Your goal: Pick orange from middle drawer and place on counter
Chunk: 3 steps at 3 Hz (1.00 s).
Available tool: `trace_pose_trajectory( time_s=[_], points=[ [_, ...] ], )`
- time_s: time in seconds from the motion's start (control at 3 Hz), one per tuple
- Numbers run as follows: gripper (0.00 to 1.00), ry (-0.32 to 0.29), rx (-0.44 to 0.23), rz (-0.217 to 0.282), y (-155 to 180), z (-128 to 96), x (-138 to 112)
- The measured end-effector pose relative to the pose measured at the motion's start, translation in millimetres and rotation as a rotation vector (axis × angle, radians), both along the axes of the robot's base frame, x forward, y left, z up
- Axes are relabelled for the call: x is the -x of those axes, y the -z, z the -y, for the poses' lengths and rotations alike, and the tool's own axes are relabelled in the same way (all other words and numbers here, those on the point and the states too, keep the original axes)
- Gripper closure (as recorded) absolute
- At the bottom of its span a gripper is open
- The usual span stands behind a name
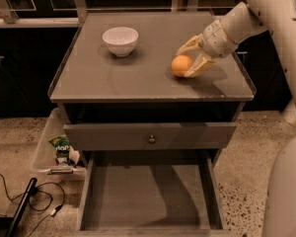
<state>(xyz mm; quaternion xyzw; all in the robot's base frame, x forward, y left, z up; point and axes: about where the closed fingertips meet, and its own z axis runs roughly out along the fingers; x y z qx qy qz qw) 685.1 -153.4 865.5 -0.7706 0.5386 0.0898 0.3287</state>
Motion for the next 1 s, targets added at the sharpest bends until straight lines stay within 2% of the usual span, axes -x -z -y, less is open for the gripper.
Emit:
trace_pose_trajectory(
  time_s=[1.0],
  points=[
    [0.12,0.0,0.0,0.0,0.0,0.0,0.0]
  ],
)
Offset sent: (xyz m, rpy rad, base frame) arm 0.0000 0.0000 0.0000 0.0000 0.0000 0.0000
